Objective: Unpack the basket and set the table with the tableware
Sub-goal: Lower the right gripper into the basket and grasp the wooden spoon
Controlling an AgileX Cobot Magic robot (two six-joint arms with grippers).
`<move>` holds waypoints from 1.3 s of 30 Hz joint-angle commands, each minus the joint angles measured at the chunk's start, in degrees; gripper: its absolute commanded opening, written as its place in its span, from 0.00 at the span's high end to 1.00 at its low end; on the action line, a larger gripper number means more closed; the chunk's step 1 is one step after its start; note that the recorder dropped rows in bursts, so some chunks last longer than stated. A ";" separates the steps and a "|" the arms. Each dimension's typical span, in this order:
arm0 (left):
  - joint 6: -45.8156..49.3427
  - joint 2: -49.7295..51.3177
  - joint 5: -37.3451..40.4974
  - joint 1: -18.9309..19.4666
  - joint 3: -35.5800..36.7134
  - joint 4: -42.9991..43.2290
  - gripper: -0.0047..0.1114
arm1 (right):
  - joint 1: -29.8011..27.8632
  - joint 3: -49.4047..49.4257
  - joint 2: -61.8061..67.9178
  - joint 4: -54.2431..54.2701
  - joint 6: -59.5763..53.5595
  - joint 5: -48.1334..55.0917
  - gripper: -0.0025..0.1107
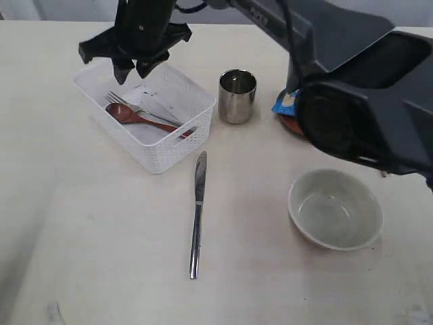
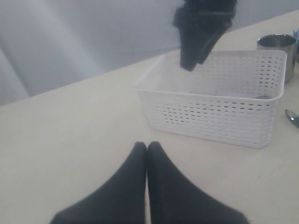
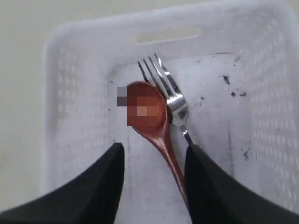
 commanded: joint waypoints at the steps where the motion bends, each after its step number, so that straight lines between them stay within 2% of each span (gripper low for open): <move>1: -0.25 0.01 0.05 -0.36 0.16 -0.27 0.96 | -0.09 -0.73 2.56 -0.52 -9.21 0.71 0.62; 8: -0.25 0.01 0.05 -0.36 0.16 -0.27 0.96 | -0.46 -0.73 3.29 -4.20 -12.65 0.71 0.62; 13: -0.25 0.01 0.05 -0.36 0.16 -0.27 0.96 | 1.27 2.38 3.82 -6.13 -18.18 0.71 0.61; 19: -0.25 0.01 0.05 -0.36 0.16 -0.27 0.96 | 1.68 3.28 4.34 -10.79 -18.64 0.71 0.50; 25: -0.25 0.01 0.05 -0.36 0.16 -0.27 0.96 | 1.57 3.28 6.48 -10.79 -17.78 0.71 0.50; 28: -0.25 0.01 0.05 -0.36 0.16 -0.27 0.96 | 1.57 3.28 7.66 -10.79 -17.78 0.71 0.62; 34: -0.25 0.01 0.05 -0.36 0.16 -0.27 0.96 | 1.57 3.28 8.72 -9.60 -18.18 0.71 0.98; 39: -0.25 0.01 0.05 -0.36 0.16 -0.27 0.96 | 2.28 3.28 7.30 -10.30 -18.18 0.71 0.98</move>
